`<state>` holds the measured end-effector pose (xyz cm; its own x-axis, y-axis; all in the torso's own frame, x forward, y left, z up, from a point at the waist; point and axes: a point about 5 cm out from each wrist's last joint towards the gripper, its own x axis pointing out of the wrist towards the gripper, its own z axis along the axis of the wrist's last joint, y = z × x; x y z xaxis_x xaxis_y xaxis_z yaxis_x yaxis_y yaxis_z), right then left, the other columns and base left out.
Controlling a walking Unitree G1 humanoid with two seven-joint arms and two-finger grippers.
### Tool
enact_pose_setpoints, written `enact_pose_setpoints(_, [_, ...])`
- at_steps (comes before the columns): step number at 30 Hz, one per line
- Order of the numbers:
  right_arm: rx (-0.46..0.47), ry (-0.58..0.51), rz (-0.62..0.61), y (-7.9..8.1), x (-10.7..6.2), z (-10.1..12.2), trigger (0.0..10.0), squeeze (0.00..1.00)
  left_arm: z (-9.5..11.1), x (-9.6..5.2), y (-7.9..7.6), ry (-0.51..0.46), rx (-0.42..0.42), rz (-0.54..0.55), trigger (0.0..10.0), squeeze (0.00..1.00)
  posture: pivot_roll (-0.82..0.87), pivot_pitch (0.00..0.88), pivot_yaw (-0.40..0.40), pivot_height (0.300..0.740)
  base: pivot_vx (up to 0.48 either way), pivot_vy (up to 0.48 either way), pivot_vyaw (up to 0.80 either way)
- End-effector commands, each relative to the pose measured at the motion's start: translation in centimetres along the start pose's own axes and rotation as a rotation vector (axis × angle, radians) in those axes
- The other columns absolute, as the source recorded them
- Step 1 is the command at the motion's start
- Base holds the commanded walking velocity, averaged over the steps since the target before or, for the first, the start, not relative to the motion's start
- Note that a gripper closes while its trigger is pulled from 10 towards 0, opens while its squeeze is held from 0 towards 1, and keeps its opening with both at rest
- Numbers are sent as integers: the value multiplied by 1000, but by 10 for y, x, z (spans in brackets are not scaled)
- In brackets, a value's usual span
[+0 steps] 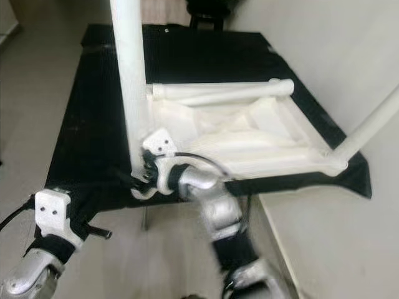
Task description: Building children table
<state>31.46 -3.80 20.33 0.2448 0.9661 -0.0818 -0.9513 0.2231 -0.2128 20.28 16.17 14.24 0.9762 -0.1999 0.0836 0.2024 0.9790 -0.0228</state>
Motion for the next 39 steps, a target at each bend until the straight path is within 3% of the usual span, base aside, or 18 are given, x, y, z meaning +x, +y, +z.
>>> enact_pose_setpoints(1, [-16, 9, 164, 12, 10, -7, 10000, 0, 0, -3, -3, 6, 7, -2, 10000, 0, -58, 167, -141, 740, 0, 0, 0])
enact_pose_setpoints(4, [-27, 19, 231, 8, 12, -6, 10000, 0, 1, -5, -5, 8, 7, -1, 10000, 0, -42, 180, -142, 740, 0, 0, 0])
enact_pose_setpoints(5, [-22, 29, 310, 0, 17, 1, 10000, 0, 2, -10, -7, 16, 4, -5, 10000, 0, -27, 198, -140, 740, 0, 0, 0])
enact_pose_setpoints(9, [-27, 32, 336, -3, 19, 4, 10000, 0, 2, -13, -8, 20, 3, -7, 10000, 0, -20, 204, -139, 740, 0, 0, 0])
enact_pose_setpoints(10, [-13, 11, 355, -11, 26, 12, 4118, 0, 3, -17, -10, 31, 0, -12, 10000, 0, -9, 220, -136, 740, 0, 0, 0])
enact_pose_setpoints(13, [-4, -4, 359, -13, 28, 15, 4118, 0, 3, -19, -11, 33, -1, -12, 10000, 0, -8, 221, -135, 740, 0, 0, 0])
enact_pose_setpoints(14, [6, -10, 376, -14, 29, 16, 0, 0, 3, -20, -11, 36, -2, -13, 10000, 0, -3, 227, -135, 740, 0, 0, 0])
enact_pose_setpoints(24, [11, -17, 378, -26, 23, 15, 0, 0, 3, -24, -14, 48, -6, -18, 10000, 0, -12, 228, -129, 740, 0, 0, 0])
enact_pose_setpoints(30, [0, -10, 114, -41, 7, 2, 0, 0, 3, -21, -13, 46, -7, -14, 10000, 0, -44, 215, -144, 740, 0, 0, 0])
enact_pose_setpoints(32, [0, -10, 114, -41, 7, 2, 0, 0, 3, -21, -13, 46, -7, -14, 10000, 0, -44, 215, -144, 740, 0, 0, 0])
enact_pose_setpoints(33, [99, -28, -103, -44, 7, -6, 0, 0, 3, -20, -12, 41, -5, -9, 10000, 0, -64, 207, -151, 740, 0, 0, 0])
enact_pose_setpoints(34, [223, 57, -412, -25, 6, -35, 0, 0, 3, -18, -10, 34, -5, -5, 10000, 0, -99, 198, -142, 740, 0, 0, 0])
enact_pose_setpoints(35, [223, 57, -412, -25, 6, -35, 0, 0, 3, -18, -10, 34, -5, -5, 10000, 0, -99, 198, -142, 740, 0, 0, 0])
enact_pose_setpoints(36, [278, 124, -651, -7, -3, -52, 0, 0, 4, -14, -9, 27, -2, -10, 10000, 0, -102, 197, -131, 740, 0, 0, 0])
enact_pose_setpoints(37, [278, 124, -651, -7, -3, -52, 0, 0, 4, -14, -9, 27, -2, -10, 10000, 0, -102, 197, -131, 740, 0, 0, 0])
enact_pose_setpoints(38, [304, 169, -797, 6, -11, -61, 0, 0, 4, -11, -8, 23, 0, -14, 10000, 0, -104, 196, -130, 740, 0, 0, 0])
enact_pose_setpoints(39, [304, 169, -797, 6, -11, -61, 0, 0, 4, -11, -8, 23, 0, -14, 10000, 0, -104, 196, -130, 740, 0, 0, 0])
